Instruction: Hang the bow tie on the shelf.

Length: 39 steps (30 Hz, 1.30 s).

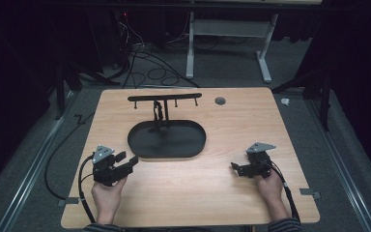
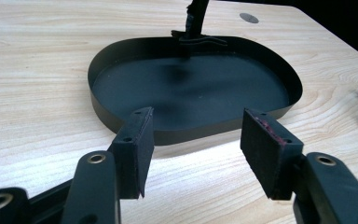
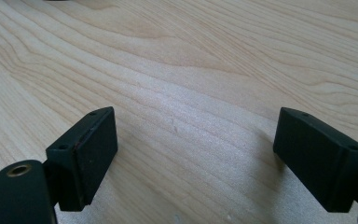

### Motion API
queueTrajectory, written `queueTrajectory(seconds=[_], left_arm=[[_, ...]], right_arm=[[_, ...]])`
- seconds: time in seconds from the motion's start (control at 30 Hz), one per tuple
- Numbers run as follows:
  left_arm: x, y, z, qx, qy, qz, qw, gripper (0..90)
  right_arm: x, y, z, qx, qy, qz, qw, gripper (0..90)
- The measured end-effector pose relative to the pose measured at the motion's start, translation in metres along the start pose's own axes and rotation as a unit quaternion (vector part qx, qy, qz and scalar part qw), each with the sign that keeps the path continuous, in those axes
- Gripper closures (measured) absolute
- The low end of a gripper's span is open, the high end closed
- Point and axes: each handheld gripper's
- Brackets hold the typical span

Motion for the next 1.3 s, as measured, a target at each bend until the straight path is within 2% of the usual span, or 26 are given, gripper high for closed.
queueTrajectory(seconds=[0.2,0.7,1.3], left_arm=[[-0.004,-0.001,-0.001,0.0,0.005,-0.003,1.0,44.9],[-0.011,-0.002,-0.002,0.011,0.002,-0.013,0.9998,44.5],[-0.02,-0.005,-0.005,0.016,0.013,-0.023,0.9995,44.5]], right_arm=[[0.0,0.0,0.0,0.0,0.001,0.001,1.0,14.3],[0.0,0.0,0.0,0.0,0.001,0.001,1.0,14.4],[0.0,0.0,0.0,0.0,0.001,0.001,1.0,14.3]])
Point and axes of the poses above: each handheld gripper's, and its own axes: y roughly backward along the jaws, x roughly out of its top, z roughly to its right
